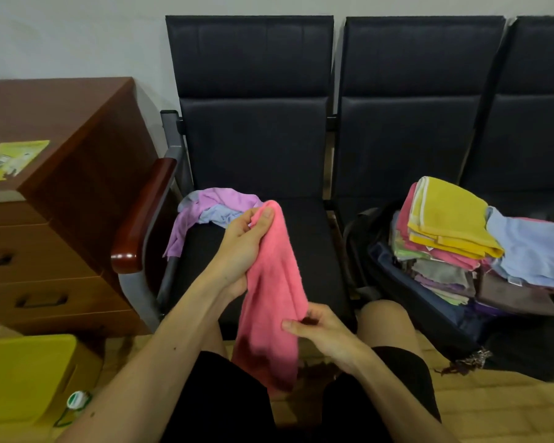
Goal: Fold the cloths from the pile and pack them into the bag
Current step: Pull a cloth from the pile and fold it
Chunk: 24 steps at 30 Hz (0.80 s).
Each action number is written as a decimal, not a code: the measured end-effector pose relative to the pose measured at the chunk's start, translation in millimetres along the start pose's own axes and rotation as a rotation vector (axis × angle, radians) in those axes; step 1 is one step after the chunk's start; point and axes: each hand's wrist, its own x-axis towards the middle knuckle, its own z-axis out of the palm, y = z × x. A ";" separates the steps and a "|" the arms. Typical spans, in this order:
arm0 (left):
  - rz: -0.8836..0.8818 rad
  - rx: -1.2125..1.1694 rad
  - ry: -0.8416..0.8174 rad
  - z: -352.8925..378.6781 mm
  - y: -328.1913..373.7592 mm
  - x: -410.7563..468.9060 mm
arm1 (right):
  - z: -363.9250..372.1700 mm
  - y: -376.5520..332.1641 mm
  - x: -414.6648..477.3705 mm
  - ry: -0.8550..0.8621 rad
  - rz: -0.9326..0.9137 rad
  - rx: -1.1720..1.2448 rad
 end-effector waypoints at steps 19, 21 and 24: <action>-0.415 -0.511 -0.153 -23.2 -51.3 -19.3 | -3.5 -150.6 -20.5 -0.234 -0.240 0.750; -0.480 -0.551 -0.336 -23.7 -67.5 -27.4 | -12.4 -154.7 -19.6 -0.145 -0.226 0.790; -0.523 -0.400 -0.484 -29.3 -79.1 -35.6 | -24.1 -158.6 -17.4 -0.036 -0.232 0.802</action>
